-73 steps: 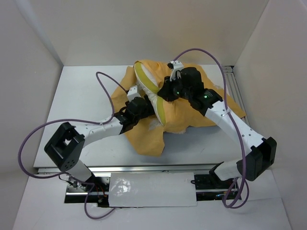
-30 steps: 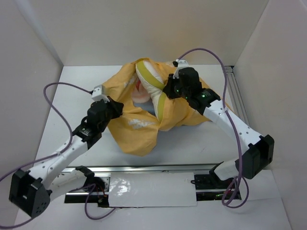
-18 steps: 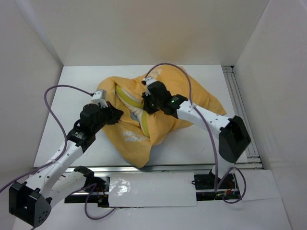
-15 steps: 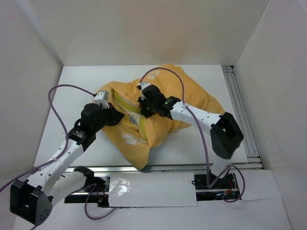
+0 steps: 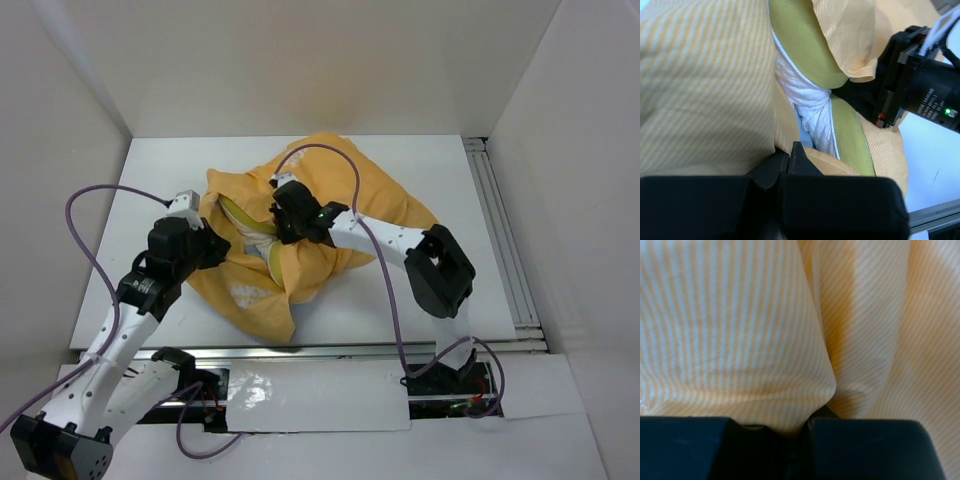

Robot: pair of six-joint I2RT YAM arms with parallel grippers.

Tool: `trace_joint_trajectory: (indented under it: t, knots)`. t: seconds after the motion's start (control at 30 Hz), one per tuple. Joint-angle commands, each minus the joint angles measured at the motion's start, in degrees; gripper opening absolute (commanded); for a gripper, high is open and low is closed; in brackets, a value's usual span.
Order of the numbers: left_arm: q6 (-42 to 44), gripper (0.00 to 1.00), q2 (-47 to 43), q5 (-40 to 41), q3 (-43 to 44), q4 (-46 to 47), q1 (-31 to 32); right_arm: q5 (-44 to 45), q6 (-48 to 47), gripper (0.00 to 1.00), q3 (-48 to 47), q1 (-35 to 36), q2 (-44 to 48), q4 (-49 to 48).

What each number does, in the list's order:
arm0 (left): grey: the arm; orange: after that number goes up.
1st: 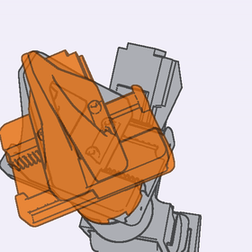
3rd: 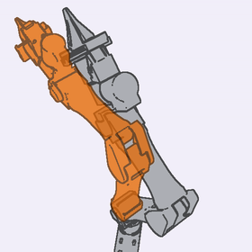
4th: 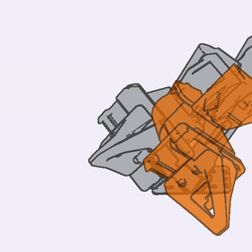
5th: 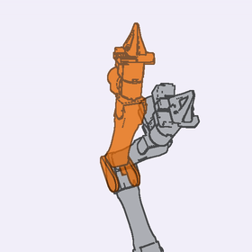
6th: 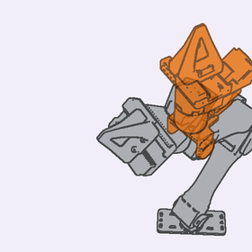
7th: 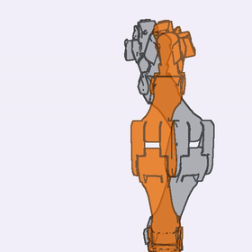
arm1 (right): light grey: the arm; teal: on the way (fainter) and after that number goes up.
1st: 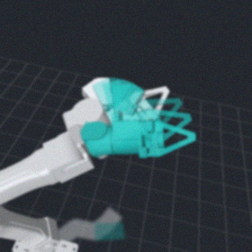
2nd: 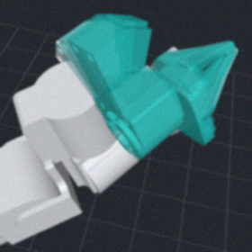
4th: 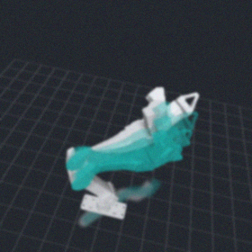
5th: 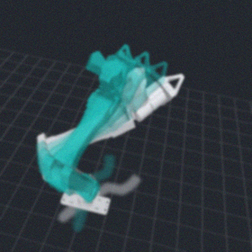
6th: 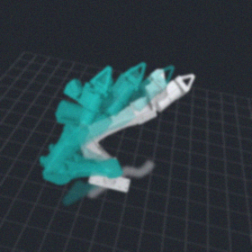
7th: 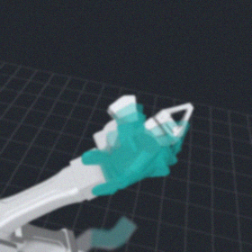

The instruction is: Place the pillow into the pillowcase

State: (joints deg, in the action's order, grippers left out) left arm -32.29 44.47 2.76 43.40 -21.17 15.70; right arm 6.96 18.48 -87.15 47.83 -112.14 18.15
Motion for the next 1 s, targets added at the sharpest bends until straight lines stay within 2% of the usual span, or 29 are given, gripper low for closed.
trace_joint_trajectory:
  t: [0.0,0.1,0.17,0.2,0.3,0.33,0.4,0.53,0.57,0.67,0.9,0.97]
  knots:
    - [-1.81,0.07,-0.1,1.9,9.41,3.77,-1.91,16.24,-2.13,0.0,3.4,-3.19,-7.31,12.08]
    - [-2.51,0.14,2.55,0.4,10.04,2.62,-2.43,14.32,-4.15,0.0,3.39,-1.87,-7.83,11.39]
    - [-1.81,0.23,4.66,-1.7,9.52,3.93,-2.43,10.64,-5.55,0.0,3.39,-1.0,-7.83,9.28]
    - [-1.81,0.23,5.36,-2.67,8.82,4.72,-2.43,4.61,-7.39,0.0,2.79,-0.47,-7.83,8.4]
    - [-1.81,0.27,8.17,-3.2,7.24,5.79,-2.43,-6.21,-8.98,0.0,2.25,0.33,-8.44,4.53]
    - [-3.2,0.29,8.7,-2.33,6.53,6.31,-2.43,-13.31,-9.51,0.0,2.25,0.33,-8.45,3.39]
    - [-2.69,0.34,9.4,-2.93,4.95,6.31,-2.43,-18.02,-9.52,0.0,2.25,-0.2,-8.97,1.19]
    - [-2.69,0.4,9.41,-4.08,0.3,6.31,-0.24,-21.01,-7.15,0.0,2.25,-2.3,-10.56,0.4]
    - [-2.69,0.46,8.89,-4.78,-0.67,6.31,0.55,-22.15,-6.53,0.0,2.95,-3.0,-10.56,-0.13]
    - [-3.39,0.53,10.02,-4.26,-4.02,9.03,6.42,-26.73,-4.6,0.0,4.27,-4.15,-9.86,-2.94]
    - [-2.86,0.57,20.2,0.56,-3.14,9.04,18.82,-27.26,-2.93,0.0,4.19,-4.15,-9.86,-3.03]
    - [-1.55,0.61,20.83,2.67,-3.75,10.44,20.32,-27.87,-2.92,0.0,4.19,-4.68,-9.86,-3.03]
